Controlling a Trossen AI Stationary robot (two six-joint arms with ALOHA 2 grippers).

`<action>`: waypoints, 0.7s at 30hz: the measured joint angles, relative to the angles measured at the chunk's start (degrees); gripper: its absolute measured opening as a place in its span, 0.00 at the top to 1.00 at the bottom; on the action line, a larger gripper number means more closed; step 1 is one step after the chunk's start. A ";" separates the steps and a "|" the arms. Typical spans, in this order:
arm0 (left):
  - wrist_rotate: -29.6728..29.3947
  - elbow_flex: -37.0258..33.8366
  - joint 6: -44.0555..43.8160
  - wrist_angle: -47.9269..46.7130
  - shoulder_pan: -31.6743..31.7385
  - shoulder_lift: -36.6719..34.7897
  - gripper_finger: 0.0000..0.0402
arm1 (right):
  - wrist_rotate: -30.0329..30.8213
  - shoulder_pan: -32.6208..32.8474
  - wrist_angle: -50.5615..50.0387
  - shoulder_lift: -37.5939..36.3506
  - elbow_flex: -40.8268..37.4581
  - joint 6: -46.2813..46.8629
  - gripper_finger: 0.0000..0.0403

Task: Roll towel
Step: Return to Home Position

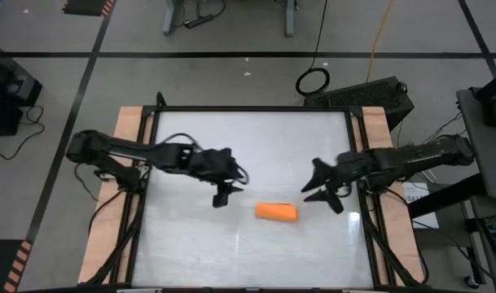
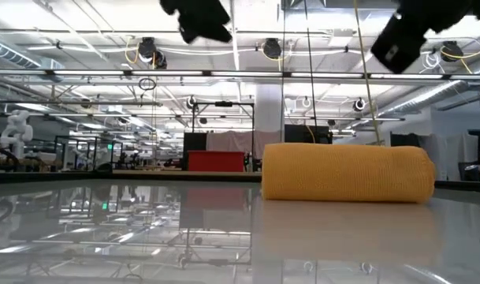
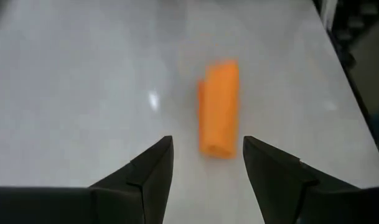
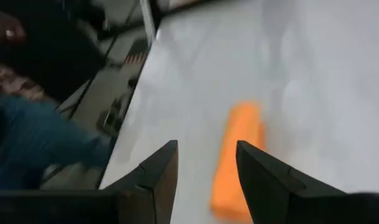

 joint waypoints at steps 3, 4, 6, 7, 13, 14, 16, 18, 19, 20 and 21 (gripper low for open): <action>-5.39 -4.31 -0.07 4.63 -1.17 -5.80 0.51 | 6.19 0.96 -0.26 -6.55 0.02 -3.14 0.62; -6.77 -6.30 -0.36 7.40 -1.40 -7.66 0.51 | 8.12 1.19 -1.11 -8.75 -0.02 -4.24 0.62; -9.07 -11.38 -2.08 11.79 -1.73 -11.86 0.51 | 11.39 1.58 -1.07 -12.68 -0.71 -5.79 0.62; -9.83 -14.39 -3.45 14.34 -1.74 -13.79 0.51 | 12.61 1.58 -0.87 -14.91 -1.47 -6.37 0.62; -12.23 -34.11 -15.15 30.95 -2.08 -23.15 0.51 | 16.75 1.53 5.01 -27.50 -12.61 -5.87 0.62; -12.79 -37.19 -16.87 33.36 -2.30 -24.38 0.51 | 16.86 1.52 7.45 -29.06 -15.24 -5.40 0.62; -14.24 -42.14 -19.60 39.01 -3.08 -25.17 0.51 | 16.86 1.51 11.33 -32.20 -20.59 -4.29 0.62; -15.85 -46.54 -21.45 42.33 -3.76 -25.63 0.51 | 17.46 1.51 15.36 -34.16 -25.67 -2.78 0.62; -16.70 -48.36 -21.89 44.29 -4.17 -25.65 0.51 | 18.23 1.52 17.02 -35.04 -27.79 -2.20 0.62; -17.52 -49.62 -22.65 46.25 -4.59 -25.49 0.51 | 18.36 1.51 17.94 -36.17 -29.74 -1.56 0.62; -18.68 -51.09 -23.12 47.89 -4.87 -25.44 0.51 | 18.57 1.51 18.73 -36.73 -31.80 -0.94 0.62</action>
